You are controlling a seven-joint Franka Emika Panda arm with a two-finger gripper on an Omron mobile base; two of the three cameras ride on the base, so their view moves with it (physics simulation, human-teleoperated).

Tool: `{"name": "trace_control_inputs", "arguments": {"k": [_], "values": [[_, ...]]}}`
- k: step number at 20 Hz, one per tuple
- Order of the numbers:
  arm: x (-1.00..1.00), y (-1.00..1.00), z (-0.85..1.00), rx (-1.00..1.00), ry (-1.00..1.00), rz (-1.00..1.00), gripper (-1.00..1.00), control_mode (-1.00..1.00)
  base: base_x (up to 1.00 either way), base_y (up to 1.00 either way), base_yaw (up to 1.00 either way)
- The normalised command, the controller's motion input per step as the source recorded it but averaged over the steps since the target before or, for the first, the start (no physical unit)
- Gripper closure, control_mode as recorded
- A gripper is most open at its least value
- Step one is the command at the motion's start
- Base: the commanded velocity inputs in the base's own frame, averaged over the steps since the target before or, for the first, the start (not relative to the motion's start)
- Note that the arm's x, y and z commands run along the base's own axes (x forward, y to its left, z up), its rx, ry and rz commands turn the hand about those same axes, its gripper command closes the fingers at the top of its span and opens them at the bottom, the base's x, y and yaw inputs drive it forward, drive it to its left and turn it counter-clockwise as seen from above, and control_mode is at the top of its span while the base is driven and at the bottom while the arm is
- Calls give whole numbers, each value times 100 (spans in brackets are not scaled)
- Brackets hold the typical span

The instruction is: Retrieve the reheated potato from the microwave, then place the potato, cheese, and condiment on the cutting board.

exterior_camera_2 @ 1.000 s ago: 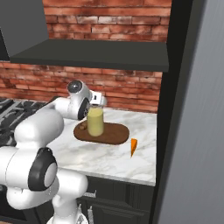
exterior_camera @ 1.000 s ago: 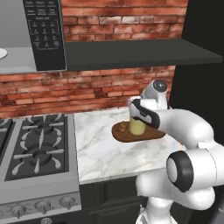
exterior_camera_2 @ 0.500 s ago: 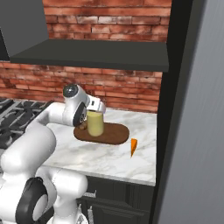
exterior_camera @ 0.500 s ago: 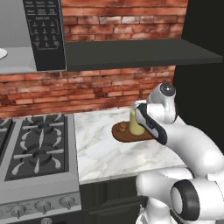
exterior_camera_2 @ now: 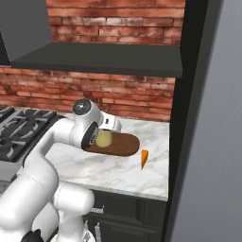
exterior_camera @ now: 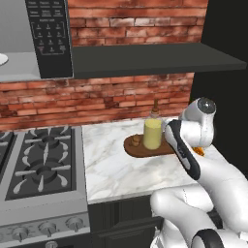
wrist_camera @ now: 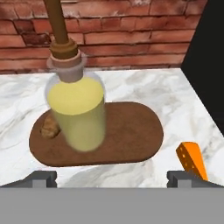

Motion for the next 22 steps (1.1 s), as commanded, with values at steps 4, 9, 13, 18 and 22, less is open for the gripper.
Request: {"name": "trace_control_inputs", "arguments": {"k": [4,9,13,18,22], "values": [[-51,-58,-3,3,8,0,-100,-100,0,0,0],[-33,-59,-11,2,20,0,-100,-100,0,0,0],[-2,-52,-24,1,39,0,-100,-100,0,0,0],[22,-36,-31,1,33,0,-100,-100,0,0,0],[8,-44,-39,10,23,0,-100,-100,0,0,0]]}}
